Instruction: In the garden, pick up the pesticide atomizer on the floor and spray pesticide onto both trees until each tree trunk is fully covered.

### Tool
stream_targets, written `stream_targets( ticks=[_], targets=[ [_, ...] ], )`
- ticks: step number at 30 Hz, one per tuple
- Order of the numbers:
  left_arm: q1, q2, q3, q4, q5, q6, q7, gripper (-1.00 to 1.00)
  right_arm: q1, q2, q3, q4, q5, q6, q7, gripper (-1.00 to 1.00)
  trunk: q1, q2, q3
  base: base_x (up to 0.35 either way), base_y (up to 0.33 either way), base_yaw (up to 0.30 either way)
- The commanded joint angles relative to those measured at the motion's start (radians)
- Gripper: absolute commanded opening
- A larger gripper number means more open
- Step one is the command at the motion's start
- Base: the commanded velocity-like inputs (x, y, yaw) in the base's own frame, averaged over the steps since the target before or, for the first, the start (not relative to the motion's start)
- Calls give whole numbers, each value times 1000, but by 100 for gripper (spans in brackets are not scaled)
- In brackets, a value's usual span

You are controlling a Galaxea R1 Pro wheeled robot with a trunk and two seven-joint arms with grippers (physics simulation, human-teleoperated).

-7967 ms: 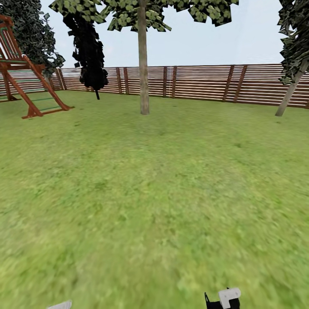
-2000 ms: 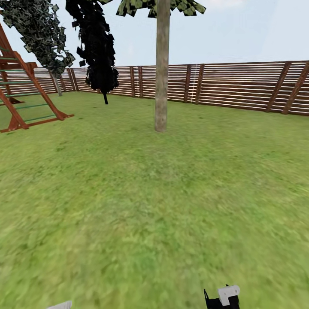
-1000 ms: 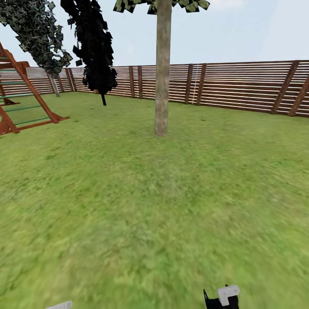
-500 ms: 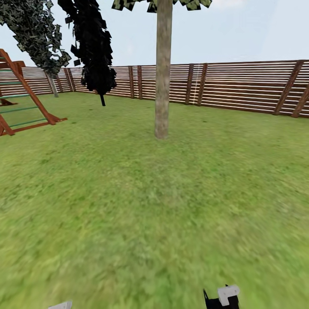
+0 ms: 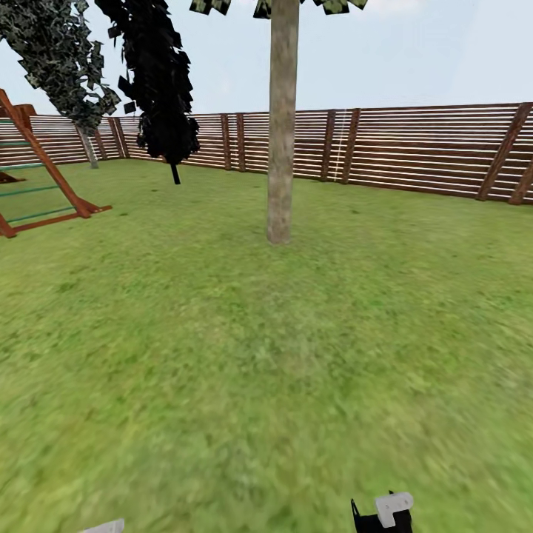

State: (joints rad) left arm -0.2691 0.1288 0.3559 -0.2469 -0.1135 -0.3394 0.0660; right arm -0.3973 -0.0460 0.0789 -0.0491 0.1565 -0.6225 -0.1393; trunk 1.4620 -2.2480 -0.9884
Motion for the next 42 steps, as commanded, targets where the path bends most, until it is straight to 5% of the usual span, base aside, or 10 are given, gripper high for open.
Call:
stream_targets(
  ticks=[1,42],
  targets=[
    [0,0,0,0,0,0,0,-100,0,0,0,0,0,0,0,100,0,0,0,340,0,0],
    [0,0,0,0,0,-1,0,-100,0,0,0,0,0,0,0,100,0,0,0,340,0,0]
  ],
)
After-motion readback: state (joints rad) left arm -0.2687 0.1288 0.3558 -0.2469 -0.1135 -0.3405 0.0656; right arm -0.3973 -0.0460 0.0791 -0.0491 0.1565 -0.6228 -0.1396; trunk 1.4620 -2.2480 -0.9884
